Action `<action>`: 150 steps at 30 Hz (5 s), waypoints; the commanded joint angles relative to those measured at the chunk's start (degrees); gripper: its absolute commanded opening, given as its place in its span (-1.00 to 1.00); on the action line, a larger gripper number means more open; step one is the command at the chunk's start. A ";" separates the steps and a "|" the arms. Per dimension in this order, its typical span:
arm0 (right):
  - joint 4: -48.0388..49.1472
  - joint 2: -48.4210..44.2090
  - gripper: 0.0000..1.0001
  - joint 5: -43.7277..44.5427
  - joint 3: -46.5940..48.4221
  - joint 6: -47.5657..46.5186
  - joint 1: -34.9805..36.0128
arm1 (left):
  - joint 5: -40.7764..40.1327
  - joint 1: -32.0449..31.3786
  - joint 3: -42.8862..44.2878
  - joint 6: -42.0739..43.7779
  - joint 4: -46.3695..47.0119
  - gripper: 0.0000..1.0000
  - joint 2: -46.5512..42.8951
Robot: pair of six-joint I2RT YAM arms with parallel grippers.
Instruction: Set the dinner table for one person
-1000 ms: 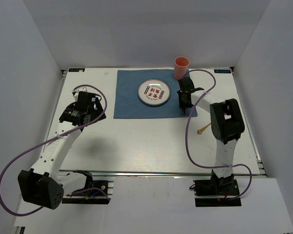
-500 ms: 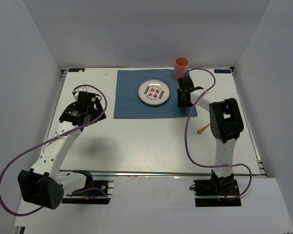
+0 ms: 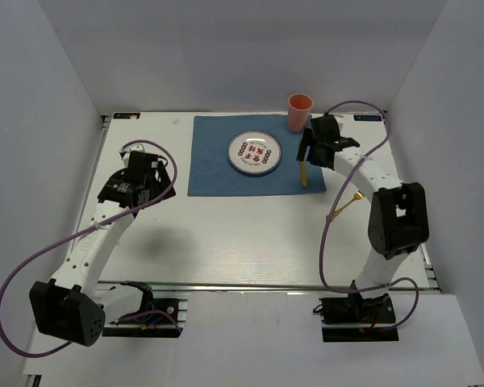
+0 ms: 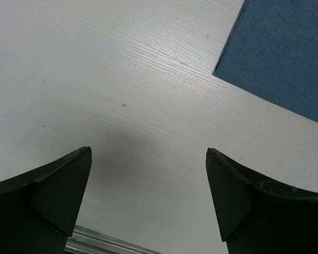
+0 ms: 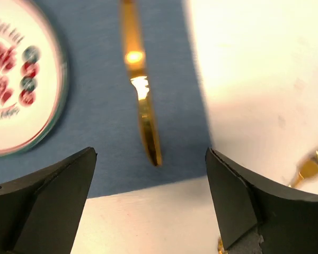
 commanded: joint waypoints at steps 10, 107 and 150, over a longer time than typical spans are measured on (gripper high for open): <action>-7.03 -7.94 0.79 14.00 -21.40 30.33 -8.78 | 0.54 0.13 -0.86 0.53 0.98 0.96 -1.47; 1.17 46.90 -0.68 -11.14 56.00 19.52 24.61 | -6.40 0.66 -0.86 -3.77 -0.34 0.96 -8.32; -36.87 -63.14 0.78 26.47 -10.09 6.60 24.52 | -15.20 0.13 16.47 -5.18 -19.06 0.96 -21.75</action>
